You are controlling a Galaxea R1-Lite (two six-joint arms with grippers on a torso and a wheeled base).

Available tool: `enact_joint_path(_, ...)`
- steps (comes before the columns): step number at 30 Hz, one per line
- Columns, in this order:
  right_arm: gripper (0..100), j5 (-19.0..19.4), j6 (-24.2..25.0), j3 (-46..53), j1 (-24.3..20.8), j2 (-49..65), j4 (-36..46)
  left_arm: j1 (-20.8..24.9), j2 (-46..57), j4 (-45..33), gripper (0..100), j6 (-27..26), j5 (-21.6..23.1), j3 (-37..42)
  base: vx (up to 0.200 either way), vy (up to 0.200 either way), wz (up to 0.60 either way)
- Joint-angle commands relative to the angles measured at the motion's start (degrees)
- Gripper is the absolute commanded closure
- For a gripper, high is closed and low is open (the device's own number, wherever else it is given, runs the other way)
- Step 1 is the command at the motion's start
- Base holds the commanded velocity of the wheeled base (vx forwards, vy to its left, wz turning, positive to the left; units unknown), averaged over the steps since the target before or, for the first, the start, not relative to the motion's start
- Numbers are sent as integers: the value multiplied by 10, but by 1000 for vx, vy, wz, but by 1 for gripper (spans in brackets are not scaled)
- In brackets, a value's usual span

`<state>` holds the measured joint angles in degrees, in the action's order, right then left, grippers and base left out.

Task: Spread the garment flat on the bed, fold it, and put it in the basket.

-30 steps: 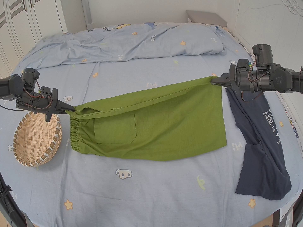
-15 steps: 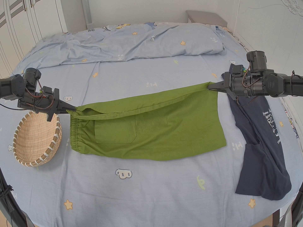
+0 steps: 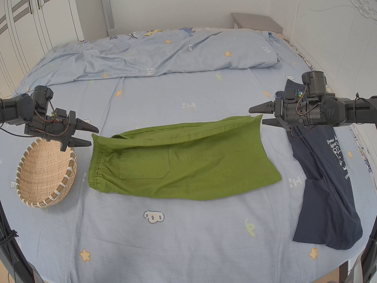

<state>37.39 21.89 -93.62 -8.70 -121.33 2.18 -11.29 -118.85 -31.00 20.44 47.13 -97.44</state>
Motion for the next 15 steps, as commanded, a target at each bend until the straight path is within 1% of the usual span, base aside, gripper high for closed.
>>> enact_joint_path(1,0,1,-1,11,-1,-7,-1,7,-11,0,0,3,2,-11,0,0,0)
enact_joint_path(7,0,1,-19,42,1,-1,-1,16,-25,0,0,7,5,-31,0,0,0)
enact_joint_path(8,0,1,-23,50,1,0,-1,17,-25,2,0,15,6,-35,0,0,0)
enact_joint_path(9,0,1,-25,64,1,7,-2,17,-26,17,0,38,6,-38,0,0,0)
enact_joint_path(10,0,1,-25,65,1,8,-2,17,-26,19,0,40,6,-38,0,0,0)
enact_joint_path(13,0,1,-26,103,2,37,-3,17,-25,81,0,87,5,-27,0,0,0)
enact_joint_path(15,0,1,-26,121,2,49,-5,17,-25,96,0,97,4,-21,0,0,0)
